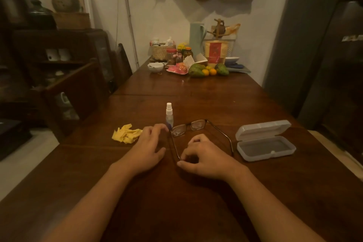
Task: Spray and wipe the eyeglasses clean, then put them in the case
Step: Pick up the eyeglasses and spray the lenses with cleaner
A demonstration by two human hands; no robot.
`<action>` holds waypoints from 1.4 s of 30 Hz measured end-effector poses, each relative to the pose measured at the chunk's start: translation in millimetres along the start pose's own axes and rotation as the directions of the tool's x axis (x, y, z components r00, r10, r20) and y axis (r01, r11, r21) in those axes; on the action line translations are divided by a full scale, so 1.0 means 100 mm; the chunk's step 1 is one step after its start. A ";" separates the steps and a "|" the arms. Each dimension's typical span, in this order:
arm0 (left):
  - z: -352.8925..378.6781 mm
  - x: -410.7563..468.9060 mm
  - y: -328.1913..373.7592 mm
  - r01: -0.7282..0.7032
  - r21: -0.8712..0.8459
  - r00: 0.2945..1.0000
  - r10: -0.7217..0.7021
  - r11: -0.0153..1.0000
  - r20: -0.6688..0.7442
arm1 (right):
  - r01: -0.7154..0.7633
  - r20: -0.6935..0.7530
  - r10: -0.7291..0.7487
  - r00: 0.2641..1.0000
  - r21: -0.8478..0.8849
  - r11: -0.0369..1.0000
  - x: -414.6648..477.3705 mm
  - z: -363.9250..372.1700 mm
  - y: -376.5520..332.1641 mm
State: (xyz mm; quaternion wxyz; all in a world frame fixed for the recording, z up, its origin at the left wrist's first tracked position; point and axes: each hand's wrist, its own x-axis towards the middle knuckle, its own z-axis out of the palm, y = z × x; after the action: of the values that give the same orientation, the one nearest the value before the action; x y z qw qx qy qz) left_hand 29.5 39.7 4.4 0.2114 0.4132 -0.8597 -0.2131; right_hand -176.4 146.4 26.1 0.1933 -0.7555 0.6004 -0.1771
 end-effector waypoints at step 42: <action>-0.98 -0.42 -0.14 -0.047 -0.507 0.829 -0.249 0.861 -0.500 | -0.156 -0.271 0.255 0.928 0.339 0.928 0.64 0.00 0.14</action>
State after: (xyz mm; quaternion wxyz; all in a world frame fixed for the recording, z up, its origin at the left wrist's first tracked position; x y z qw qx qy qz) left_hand 115.0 46.7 68.8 0.5364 0.4343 -0.6533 -0.3111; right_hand -174.8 81.3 21.4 0.2308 -0.6104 0.6644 -0.3643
